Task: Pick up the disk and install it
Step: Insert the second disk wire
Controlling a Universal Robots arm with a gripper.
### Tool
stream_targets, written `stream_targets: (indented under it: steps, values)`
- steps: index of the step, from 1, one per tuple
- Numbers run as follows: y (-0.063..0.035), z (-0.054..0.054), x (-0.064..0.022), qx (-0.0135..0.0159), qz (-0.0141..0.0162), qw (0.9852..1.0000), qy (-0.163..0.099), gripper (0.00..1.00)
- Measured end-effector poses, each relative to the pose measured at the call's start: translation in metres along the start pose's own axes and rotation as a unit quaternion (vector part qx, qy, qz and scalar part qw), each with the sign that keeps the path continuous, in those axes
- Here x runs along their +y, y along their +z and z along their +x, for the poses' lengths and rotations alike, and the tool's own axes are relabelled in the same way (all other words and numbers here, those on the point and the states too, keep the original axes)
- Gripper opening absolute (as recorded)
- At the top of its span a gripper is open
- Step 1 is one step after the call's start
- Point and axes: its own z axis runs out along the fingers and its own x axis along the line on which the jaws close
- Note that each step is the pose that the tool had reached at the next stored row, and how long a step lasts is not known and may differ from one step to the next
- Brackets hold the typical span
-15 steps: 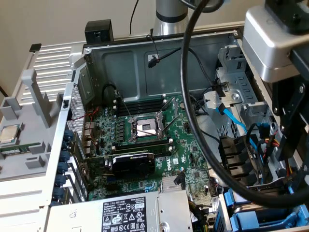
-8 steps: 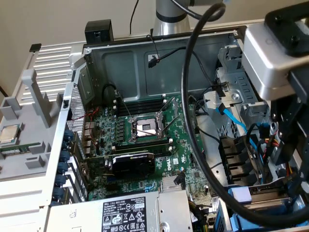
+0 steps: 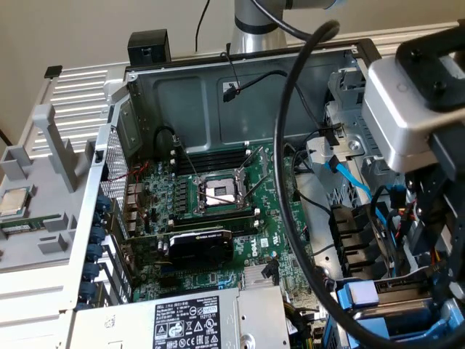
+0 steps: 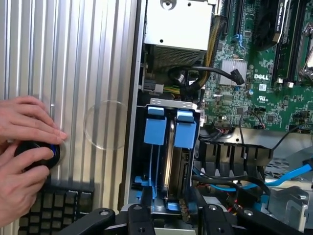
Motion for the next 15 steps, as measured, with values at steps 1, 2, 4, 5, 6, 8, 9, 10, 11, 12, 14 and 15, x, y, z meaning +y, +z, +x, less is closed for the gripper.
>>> stream_targets:
  steps: [1, 2, 4, 5, 6, 8, 9, 10, 11, 12, 14, 15]
  values:
    - [0.0002, 0.002, 0.0, -0.0006, 0.0, 1.0, 0.0, 0.42]
    - [0.0005, 0.004, 0.0002, -0.0018, 0.0001, 1.0, 0.0, 0.42]
    - [0.0006, 0.007, 0.0002, -0.0045, 0.0004, 1.0, 0.0, 0.42]
    - [0.0007, 0.008, 0.0, -0.0064, 0.0006, 1.0, -0.001, 0.42]
    - [0.0009, 0.009, -0.0003, -0.0084, 0.0008, 1.0, -0.001, 0.42]
    - [0.0013, 0.01, -0.0006, -0.0128, 0.0011, 0.9999, -0.002, 0.42]
    - [0.0016, 0.011, -0.0008, -0.0153, 0.0013, 0.9999, -0.002, 0.42]
    - [0.0019, 0.012, -0.0013, -0.0176, 0.0015, 0.9998, -0.003, 0.42]
    - [0.0023, 0.012, -0.0019, -0.0202, 0.0017, 0.9998, -0.003, 0.42]
    - [0.0028, 0.013, -0.0025, -0.0221, 0.0018, 0.9997, -0.004, 0.42]
    - [0.0037, 0.013, -0.0042, -0.0244, 0.0019, 0.9997, -0.006, 0.42]
    - [0.0044, 0.013, -0.0052, -0.025, 0.0018, 0.9997, -0.008, 0.42]
